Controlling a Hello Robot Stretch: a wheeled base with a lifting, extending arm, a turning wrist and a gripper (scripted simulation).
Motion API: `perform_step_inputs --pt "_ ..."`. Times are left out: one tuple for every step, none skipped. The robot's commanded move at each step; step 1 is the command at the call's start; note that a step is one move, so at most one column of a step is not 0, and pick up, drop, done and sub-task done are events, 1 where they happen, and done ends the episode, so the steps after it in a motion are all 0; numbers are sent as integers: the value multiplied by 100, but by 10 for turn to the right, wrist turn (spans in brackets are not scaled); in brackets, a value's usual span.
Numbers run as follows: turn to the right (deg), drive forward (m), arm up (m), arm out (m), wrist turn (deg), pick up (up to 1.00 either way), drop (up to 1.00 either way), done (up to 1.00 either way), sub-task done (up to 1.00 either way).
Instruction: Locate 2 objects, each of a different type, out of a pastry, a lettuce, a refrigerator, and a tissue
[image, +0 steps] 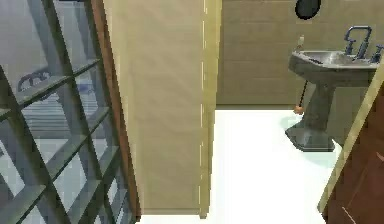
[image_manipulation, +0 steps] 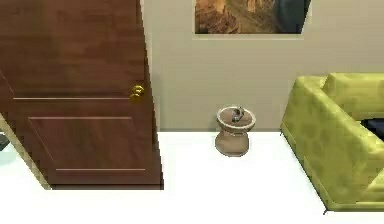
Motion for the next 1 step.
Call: perform_step_inputs --pt "450 0 0 0 0 0 0 0 0"
